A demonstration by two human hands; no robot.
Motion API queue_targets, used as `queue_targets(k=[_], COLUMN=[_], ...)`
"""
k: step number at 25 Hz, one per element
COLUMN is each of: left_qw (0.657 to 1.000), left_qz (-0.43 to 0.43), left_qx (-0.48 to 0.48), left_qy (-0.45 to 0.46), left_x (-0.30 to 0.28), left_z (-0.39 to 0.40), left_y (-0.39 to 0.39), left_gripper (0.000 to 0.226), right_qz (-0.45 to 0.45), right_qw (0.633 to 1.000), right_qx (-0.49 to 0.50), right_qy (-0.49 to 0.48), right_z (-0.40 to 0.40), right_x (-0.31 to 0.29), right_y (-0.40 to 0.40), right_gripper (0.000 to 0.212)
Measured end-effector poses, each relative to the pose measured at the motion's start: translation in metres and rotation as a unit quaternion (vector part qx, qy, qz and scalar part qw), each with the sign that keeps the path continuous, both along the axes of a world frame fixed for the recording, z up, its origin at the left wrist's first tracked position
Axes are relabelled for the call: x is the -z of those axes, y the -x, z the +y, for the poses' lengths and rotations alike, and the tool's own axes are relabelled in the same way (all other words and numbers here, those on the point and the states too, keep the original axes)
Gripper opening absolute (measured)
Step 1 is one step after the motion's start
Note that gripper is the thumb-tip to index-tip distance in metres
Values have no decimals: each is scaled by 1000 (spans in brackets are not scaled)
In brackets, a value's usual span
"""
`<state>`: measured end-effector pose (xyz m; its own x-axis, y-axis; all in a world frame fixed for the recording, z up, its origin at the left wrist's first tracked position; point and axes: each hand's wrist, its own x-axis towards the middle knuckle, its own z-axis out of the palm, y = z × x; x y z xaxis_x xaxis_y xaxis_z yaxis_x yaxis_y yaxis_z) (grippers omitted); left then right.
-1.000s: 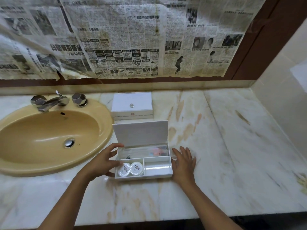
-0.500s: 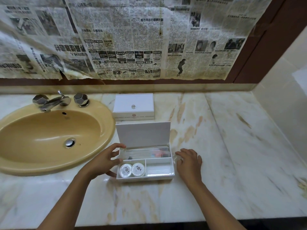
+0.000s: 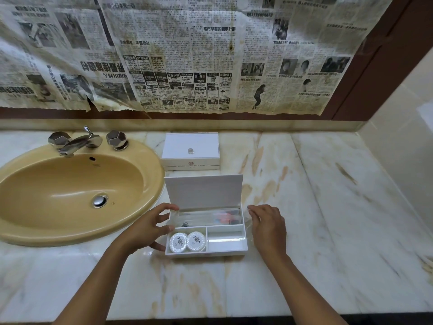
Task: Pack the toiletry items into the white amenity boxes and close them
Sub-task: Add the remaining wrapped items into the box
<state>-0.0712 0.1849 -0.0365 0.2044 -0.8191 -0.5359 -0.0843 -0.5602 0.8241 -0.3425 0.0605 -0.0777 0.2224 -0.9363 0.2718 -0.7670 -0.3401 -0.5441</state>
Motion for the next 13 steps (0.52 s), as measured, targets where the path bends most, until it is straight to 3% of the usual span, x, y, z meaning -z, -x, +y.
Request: queue_targets(k=[6,8,10,13], left_qw=[1000,1000,1000,1000], left_qz=[-9,-10,-9,-6], left_qx=[-7,-9,-10,-8], left_qy=[-5,-3,-1,3], left_x=[-2,-1,0,1], left_z=[0,0,0,1], left_y=[2,3,2,2], left_gripper=[41,41,42,44], right_qz=[-154,-167,-83,125], right_qw=[987,978,972,943], right_qx=[-20,-65,-143,-231], right_qy=[-33,-102,-167,-205], right_z=[4,10,16,27], right_x=[-50,-69,-77,-67], right_y=[-16,-23,-31,-42], right_gripper=[19,13,7,10])
